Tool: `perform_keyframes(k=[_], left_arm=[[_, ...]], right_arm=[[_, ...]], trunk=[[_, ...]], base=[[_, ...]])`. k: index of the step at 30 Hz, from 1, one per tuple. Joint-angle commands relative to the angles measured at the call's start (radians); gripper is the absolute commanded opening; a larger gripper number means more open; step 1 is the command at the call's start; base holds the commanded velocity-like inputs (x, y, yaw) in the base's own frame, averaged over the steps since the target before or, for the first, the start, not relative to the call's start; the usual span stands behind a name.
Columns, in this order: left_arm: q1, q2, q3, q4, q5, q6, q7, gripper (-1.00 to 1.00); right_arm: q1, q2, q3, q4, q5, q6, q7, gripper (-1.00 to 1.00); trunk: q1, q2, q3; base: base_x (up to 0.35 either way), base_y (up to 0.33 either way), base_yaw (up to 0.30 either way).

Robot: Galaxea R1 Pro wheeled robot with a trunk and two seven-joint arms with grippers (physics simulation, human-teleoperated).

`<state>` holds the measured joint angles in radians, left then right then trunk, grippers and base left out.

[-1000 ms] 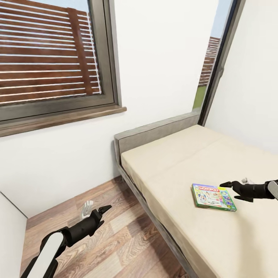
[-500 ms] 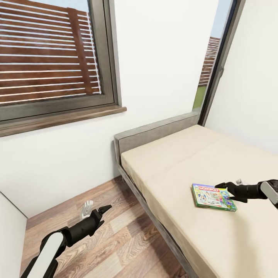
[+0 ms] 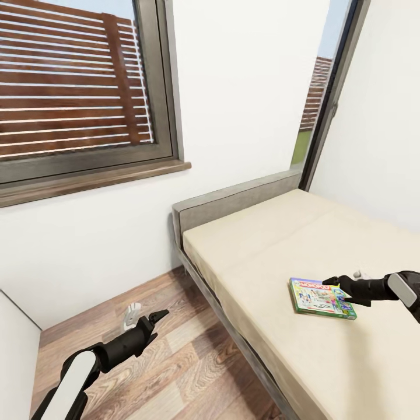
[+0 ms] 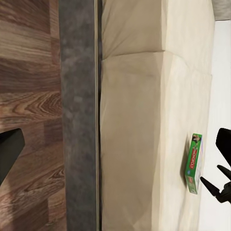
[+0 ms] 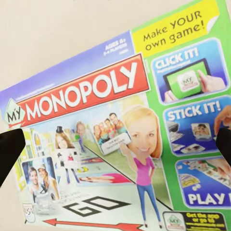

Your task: Put all the toys in the child's room - the three board games (two on the bed and one on the table), the two jigsaw puzzles on the table, and the tennis ball on the table - inside the toy box on the table in the child's room.

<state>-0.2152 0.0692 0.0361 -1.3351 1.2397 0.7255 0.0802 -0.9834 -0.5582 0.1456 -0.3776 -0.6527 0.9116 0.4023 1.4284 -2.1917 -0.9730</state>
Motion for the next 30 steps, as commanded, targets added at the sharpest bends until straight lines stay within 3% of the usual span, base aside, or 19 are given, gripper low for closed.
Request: perform_keyframes(k=[1, 14, 30], left_arm=[[-0.001, 0.0, 0.001, -0.001, 0.01, 0.005, 0.008, 1.0], [-0.001, 0.0, 0.001, -0.001, 0.009, 0.005, 0.009, 1.0], [-0.001, 0.0, 0.001, -0.001, 0.007, 0.005, 0.009, 1.0]], right_arm=[[0.002, 0.0, 0.006, 0.001, 0.008, 0.001, 0.007, 1.0], [0.002, -0.002, 0.003, 0.0, 0.006, 0.002, 0.009, 1.0], [0.0, -0.026, 0.001, 0.0, 0.004, 0.003, 0.006, 1.0]], trunk=[[0.003, 0.0, -0.001], [0.003, 0.0, -0.001], [0.003, 0.0, -0.001]], base=[[0.0, 0.0, 0.0], [0.0, 0.0, 0.0], [0.0, 0.0, 0.0]])
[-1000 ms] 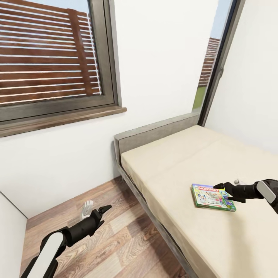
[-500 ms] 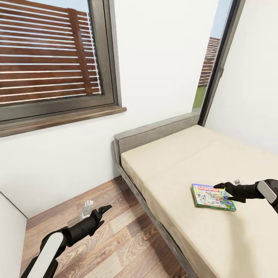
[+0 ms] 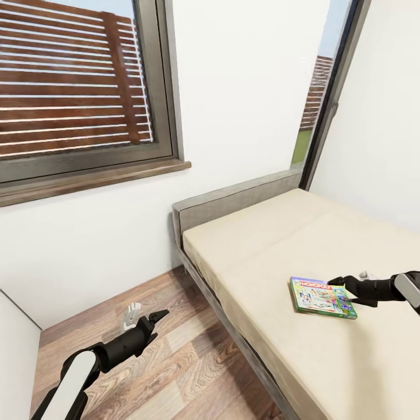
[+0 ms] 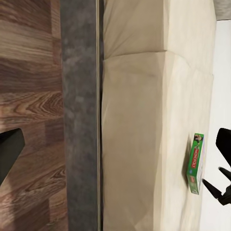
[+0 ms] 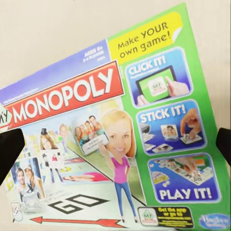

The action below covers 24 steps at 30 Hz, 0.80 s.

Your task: Put all the toys in the child's room - the three board games (two on the bed and one on the table), the two jigsaw puzzles on the table, and the tennis ball on the table - inside the toy box on the table in the child's room.

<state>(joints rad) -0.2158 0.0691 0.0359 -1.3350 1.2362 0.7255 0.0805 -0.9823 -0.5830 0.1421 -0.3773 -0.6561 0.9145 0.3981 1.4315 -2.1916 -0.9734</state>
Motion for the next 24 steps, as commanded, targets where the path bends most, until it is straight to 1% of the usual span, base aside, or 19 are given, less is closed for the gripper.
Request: perform_keyframes(k=[1, 7, 9, 20, 23, 24], left_arm=[[0.0, 0.0, 0.001, -0.001, 0.01, 0.005, 0.008, 1.0], [0.0, 0.0, 0.001, -0.001, 0.009, 0.005, 0.008, 1.0], [0.0, 0.0, 0.001, -0.001, 0.008, 0.005, 0.008, 1.0], [0.0, 0.0, 0.001, -0.001, 0.008, 0.005, 0.008, 1.0], [0.0, 0.0, 0.001, -0.001, 0.008, 0.005, 0.008, 1.0], [0.0, 0.0, 0.001, -0.001, 0.008, 0.005, 0.008, 1.0]], right_arm=[[-0.001, -0.001, 0.004, 0.0, 0.008, 0.0, 0.01, 1.0], [-0.002, -0.011, 0.003, -0.001, 0.007, 0.002, 0.013, 1.0], [-0.002, -0.019, 0.003, -0.004, 0.007, 0.004, 0.015, 1.0], [-0.003, -0.042, 0.002, -0.009, 0.003, 0.011, 0.02, 1.0], [-0.002, -0.048, 0.003, -0.015, 0.003, 0.013, 0.038, 1.0], [-0.001, -0.052, 0.003, -0.019, 0.003, 0.014, 0.054, 1.0]], trunk=[[0.0, 0.0, -0.001], [0.0, 0.0, -0.001], [0.0, 0.0, -0.001], [0.0, 0.0, -0.001], [0.0, 0.0, -0.001], [0.0, 0.0, -0.001]], base=[[0.0, 0.0, 0.0], [0.0, 0.0, 0.0], [0.0, 0.0, 0.0], [0.0, 0.0, 0.0], [0.0, 0.0, 0.0], [0.0, 0.0, 0.0]])
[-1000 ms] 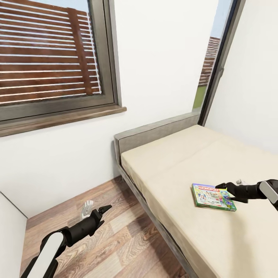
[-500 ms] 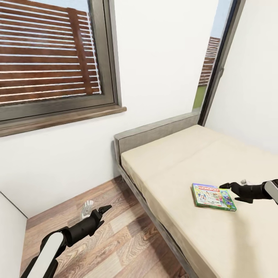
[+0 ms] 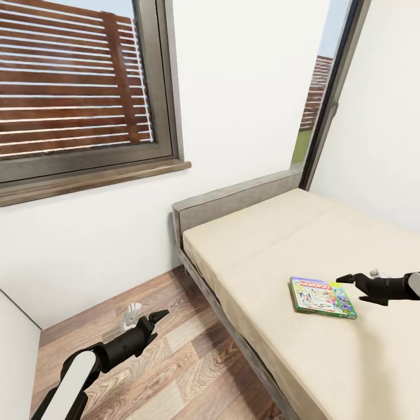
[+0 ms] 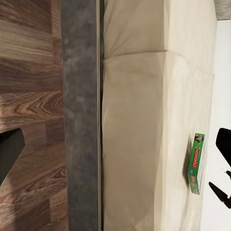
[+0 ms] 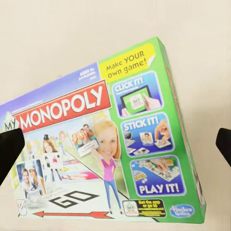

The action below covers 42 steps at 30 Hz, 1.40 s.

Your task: Put all the toys in the child's room - the three board games (two on the bed and one on the table), the two jigsaw puzzles on the table, and the tennis ball on the table - inside the toy box on the table in the child's room.

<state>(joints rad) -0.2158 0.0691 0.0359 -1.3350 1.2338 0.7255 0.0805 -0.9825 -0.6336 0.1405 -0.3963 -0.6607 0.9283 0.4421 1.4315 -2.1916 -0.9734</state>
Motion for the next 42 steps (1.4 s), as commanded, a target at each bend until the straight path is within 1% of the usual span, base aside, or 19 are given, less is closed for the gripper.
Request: perform_keyframes(k=[1, 3, 4, 6, 7, 9, 18, 23, 25, 26, 28, 29, 32, 33, 35, 42], left_arm=[[0.0, 0.0, 0.001, -0.001, 0.01, 0.005, 0.008, 1.0], [0.0, 0.0, 0.001, -0.001, 0.01, 0.005, 0.008, 1.0], [0.0, 0.0, 0.001, -0.001, 0.01, 0.005, 0.008, 1.0], [0.0, 0.0, 0.001, -0.001, 0.011, 0.005, 0.008, 1.0], [0.0, 0.0, 0.001, -0.001, 0.011, 0.005, 0.008, 1.0], [0.0, 0.0, 0.001, -0.001, 0.011, 0.005, 0.008, 1.0], [0.0, 0.0, 0.001, -0.001, 0.012, 0.005, 0.008, 1.0], [0.0, 0.0, 0.001, -0.001, 0.012, 0.005, 0.008, 1.0], [0.0, 0.0, 0.001, -0.001, 0.012, 0.005, 0.008, 1.0], [0.0, 0.0, 0.001, -0.001, 0.012, 0.005, 0.008, 1.0], [0.0, 0.0, 0.001, -0.001, 0.012, 0.005, 0.008, 1.0], [0.0, 0.0, 0.001, -0.001, 0.012, 0.005, 0.008, 1.0], [0.0, 0.0, 0.001, -0.002, 0.012, 0.005, 0.008, 1.0], [0.0, 0.0, 0.001, -0.002, 0.012, 0.005, 0.008, 1.0], [0.0, 0.0, 0.001, -0.002, 0.012, 0.005, 0.008, 1.0], [0.0, 0.0, 0.001, -0.002, 0.012, 0.005, 0.008, 1.0]], right_arm=[[-0.001, -0.001, 0.004, 0.0, 0.008, 0.0, 0.01, 1.0], [0.001, -0.009, 0.006, -0.007, 0.009, 0.002, 0.049, 1.0], [0.001, -0.009, 0.006, -0.007, 0.009, 0.002, 0.049, 1.0], [0.002, -0.016, 0.007, -0.011, 0.012, 0.004, 0.083, 1.0], [0.002, -0.016, 0.007, -0.011, 0.012, 0.004, 0.083, 1.0], [0.002, -0.021, 0.007, -0.011, 0.014, 0.005, 0.105, 1.0], [0.002, -0.026, 0.008, -0.008, 0.017, 0.005, 0.123, 1.0], [0.001, -0.023, 0.008, -0.003, 0.017, 0.005, 0.097, 1.0], [0.0, -0.02, 0.007, 0.008, 0.016, 0.004, 0.055, 1.0], [0.0, -0.02, 0.007, 0.008, 0.016, 0.004, 0.055, 1.0], [-0.003, -0.017, 0.008, 0.026, 0.013, 0.002, 0.003, 1.0], [-0.003, -0.017, 0.008, 0.026, 0.013, 0.002, 0.003, 1.0], [-0.006, -0.011, 0.008, 0.046, 0.01, -0.002, -0.058, 1.0], [-0.006, -0.011, 0.008, 0.046, 0.01, -0.002, -0.058, 1.0], [-0.007, -0.006, 0.008, 0.054, 0.008, -0.005, -0.081, 1.0], [-0.008, 0.001, 0.008, 0.063, 0.007, -0.008, -0.105, 1.0]], trunk=[[0.0, 0.0, -0.001], [0.0, 0.0, -0.001], [0.0, 0.0, -0.001], [0.0, 0.0, -0.001], [0.0, 0.0, -0.001], [0.0, 0.0, -0.001], [0.0, 0.0, -0.001], [0.0, 0.0, -0.001], [0.0, 0.0, -0.001], [0.0, 0.0, -0.001], [0.0, 0.0, -0.001], [0.0, 0.0, -0.001], [0.0, 0.0, -0.001], [0.0, 0.0, -0.001], [0.0, 0.0, -0.001], [0.0, 0.0, -0.001]], base=[[0.0, 0.0, 0.0], [0.0, 0.0, 0.0], [0.0, 0.0, 0.0], [0.0, 0.0, 0.0], [0.0, 0.0, 0.0], [0.0, 0.0, 0.0], [0.0, 0.0, 0.0], [0.0, 0.0, 0.0], [0.0, 0.0, 0.0], [0.0, 0.0, 0.0], [0.0, 0.0, 0.0], [0.0, 0.0, 0.0], [0.0, 0.0, 0.0], [0.0, 0.0, 0.0], [0.0, 0.0, 0.0], [0.0, 0.0, 0.0]])
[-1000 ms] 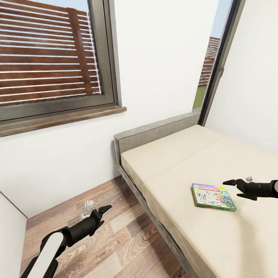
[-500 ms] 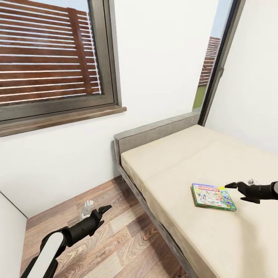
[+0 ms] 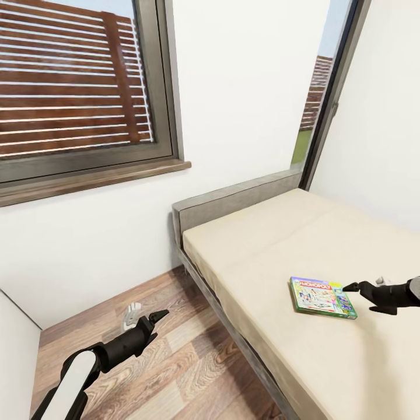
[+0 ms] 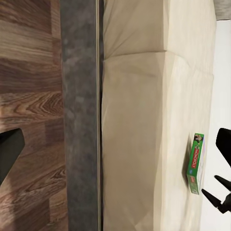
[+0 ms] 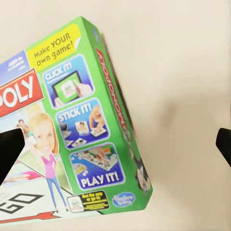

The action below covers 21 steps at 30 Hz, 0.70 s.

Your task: Put all the toys in the child's room - the three board games (two on the bed and one on the table), the two jigsaw puzzles on the table, and the tennis ball on the table - inside the toy box on the table in the child's room.

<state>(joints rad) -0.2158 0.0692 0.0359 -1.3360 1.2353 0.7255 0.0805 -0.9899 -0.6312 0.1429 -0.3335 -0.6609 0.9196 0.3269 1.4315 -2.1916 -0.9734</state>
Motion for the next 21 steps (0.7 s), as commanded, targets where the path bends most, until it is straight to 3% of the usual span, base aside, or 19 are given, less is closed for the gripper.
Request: perform_keyframes(k=[1, 21], left_arm=[[0.0, 0.0, 0.001, -0.001, 0.01, 0.005, 0.008, 1.0], [0.0, 0.0, 0.001, -0.001, 0.008, 0.005, 0.008, 1.0]], right_arm=[[-0.001, 0.0, 0.005, 0.001, 0.007, 0.0, 0.006, 1.0], [0.0, 0.03, 0.006, 0.005, 0.009, -0.006, -0.007, 1.0]], trunk=[[0.0, 0.0, -0.001], [0.0, 0.0, -0.001]], base=[[0.0, 0.0, 0.0], [0.0, 0.0, 0.0]])
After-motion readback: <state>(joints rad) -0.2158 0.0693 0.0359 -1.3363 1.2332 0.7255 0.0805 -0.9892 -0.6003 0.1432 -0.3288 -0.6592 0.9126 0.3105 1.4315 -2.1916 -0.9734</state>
